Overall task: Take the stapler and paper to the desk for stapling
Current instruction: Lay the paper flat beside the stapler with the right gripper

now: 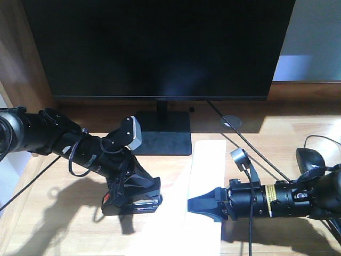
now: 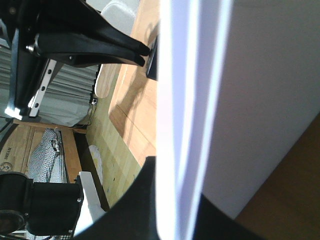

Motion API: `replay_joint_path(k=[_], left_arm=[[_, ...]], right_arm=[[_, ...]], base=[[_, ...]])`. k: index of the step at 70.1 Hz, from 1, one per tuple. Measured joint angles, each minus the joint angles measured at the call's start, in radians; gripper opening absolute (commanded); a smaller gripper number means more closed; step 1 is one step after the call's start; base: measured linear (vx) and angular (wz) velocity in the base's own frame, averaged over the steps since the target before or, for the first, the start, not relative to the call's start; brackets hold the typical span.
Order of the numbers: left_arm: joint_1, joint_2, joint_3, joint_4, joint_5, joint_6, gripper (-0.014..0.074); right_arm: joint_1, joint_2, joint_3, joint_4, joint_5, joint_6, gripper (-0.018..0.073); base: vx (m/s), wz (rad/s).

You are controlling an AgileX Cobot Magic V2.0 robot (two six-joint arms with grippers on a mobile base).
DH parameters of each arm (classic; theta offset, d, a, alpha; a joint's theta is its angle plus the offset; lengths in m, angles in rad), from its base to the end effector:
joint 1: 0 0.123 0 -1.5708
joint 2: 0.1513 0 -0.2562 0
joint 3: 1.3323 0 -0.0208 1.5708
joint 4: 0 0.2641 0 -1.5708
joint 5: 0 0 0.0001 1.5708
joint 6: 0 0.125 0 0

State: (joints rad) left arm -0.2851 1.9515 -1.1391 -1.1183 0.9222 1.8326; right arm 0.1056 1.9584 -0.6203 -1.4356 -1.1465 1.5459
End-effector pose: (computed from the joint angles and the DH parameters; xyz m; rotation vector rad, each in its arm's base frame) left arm 0.3288 -0.1898 0.1015 1.5512 1.9150 -0.8547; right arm 0.2517 0.1401 0.0546 -0.2407 2.3532 1.5813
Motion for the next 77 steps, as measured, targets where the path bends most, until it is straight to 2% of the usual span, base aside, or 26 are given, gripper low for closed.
replay_joint_path(k=[57, 77], left_arm=[[0.000, 0.000, 0.000, 0.000, 0.000, 0.000, -0.0006], [0.000, 0.000, 0.000, 0.000, 0.000, 0.000, -0.0006]], right_arm=[[0.000, -0.145, -0.001, -0.116, -0.008, -0.090, -0.0002], [0.000, -0.131, -0.001, -0.128, 0.003, -0.051, -0.0002]], base=[[0.00, 0.00], [0.00, 0.00]])
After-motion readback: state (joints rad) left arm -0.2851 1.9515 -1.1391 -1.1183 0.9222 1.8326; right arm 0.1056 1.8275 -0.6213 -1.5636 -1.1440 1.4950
